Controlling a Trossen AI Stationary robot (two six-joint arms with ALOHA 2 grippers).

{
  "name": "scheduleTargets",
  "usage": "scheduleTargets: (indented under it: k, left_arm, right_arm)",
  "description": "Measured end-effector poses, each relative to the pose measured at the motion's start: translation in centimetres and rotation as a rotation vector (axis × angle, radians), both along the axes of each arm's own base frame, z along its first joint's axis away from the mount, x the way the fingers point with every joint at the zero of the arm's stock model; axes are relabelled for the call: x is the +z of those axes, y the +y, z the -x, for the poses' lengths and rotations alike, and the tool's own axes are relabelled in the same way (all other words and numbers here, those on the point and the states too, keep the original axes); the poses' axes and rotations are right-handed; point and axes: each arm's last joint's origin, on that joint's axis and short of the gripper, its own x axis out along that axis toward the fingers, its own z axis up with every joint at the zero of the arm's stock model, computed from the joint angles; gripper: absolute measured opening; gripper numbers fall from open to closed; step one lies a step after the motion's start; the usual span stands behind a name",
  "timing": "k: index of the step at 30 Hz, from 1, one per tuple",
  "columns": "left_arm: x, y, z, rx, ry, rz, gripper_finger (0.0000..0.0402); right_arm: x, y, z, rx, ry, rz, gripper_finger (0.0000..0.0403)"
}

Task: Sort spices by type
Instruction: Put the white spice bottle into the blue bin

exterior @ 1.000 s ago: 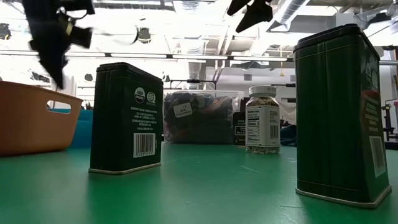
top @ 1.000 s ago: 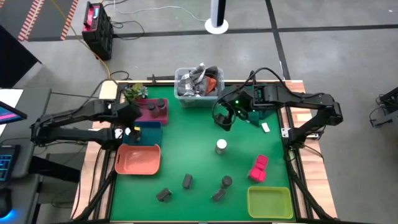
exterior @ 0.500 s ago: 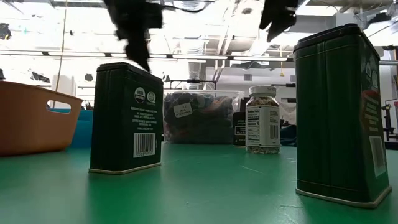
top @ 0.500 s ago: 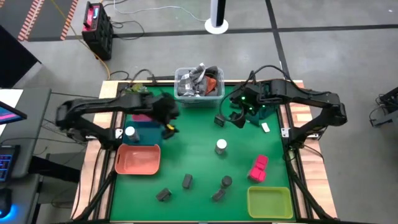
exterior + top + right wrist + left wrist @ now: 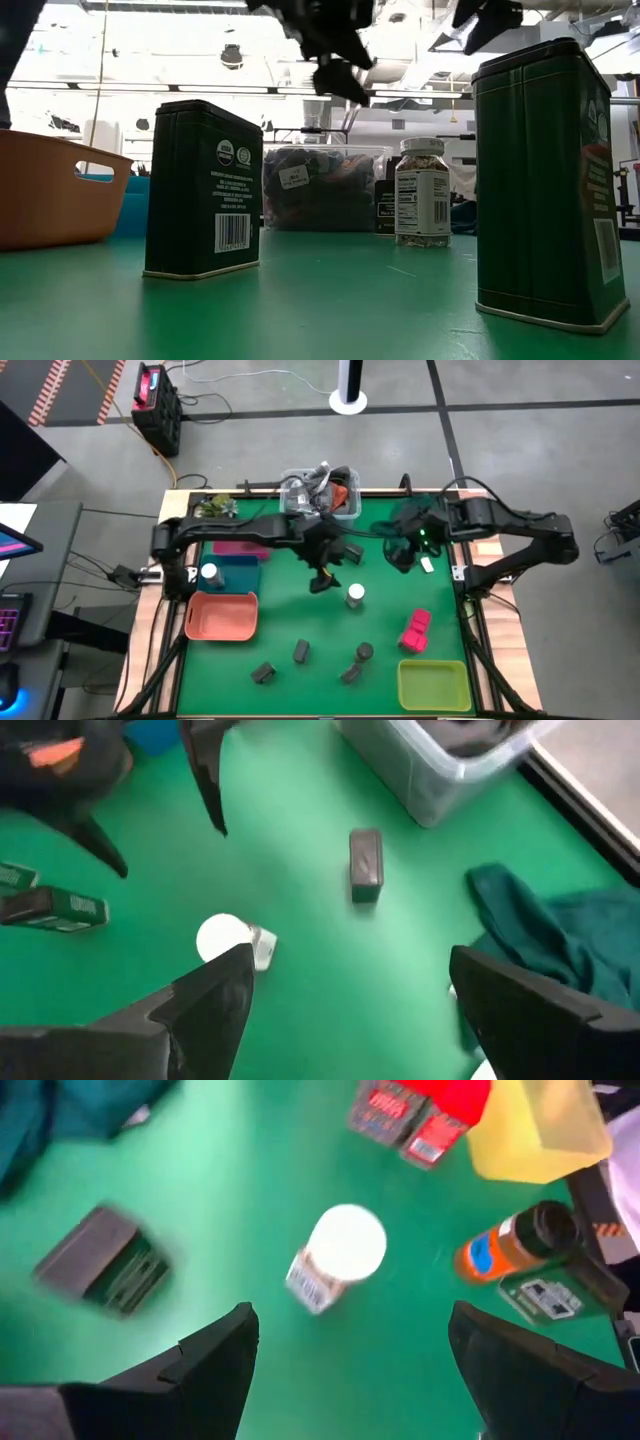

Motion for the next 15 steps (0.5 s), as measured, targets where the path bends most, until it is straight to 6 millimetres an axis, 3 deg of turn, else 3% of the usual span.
scheduleTargets:
  k: [7, 15]
  left_arm:
    - [-1.1, -1.1, -3.9, -0.052, -0.012, 0.021, 0.031]
    - [-4.1, -2.5, -6.4, -0.086, 0.006, 0.007, 0.0311]
  right_arm:
    - [-0.2, 1.5, 2.7, -0.093, 0.043, 0.02, 0.036]
    - [0.0, 2.8, 5.5, -0.143, 0.083, -0.02, 0.036]
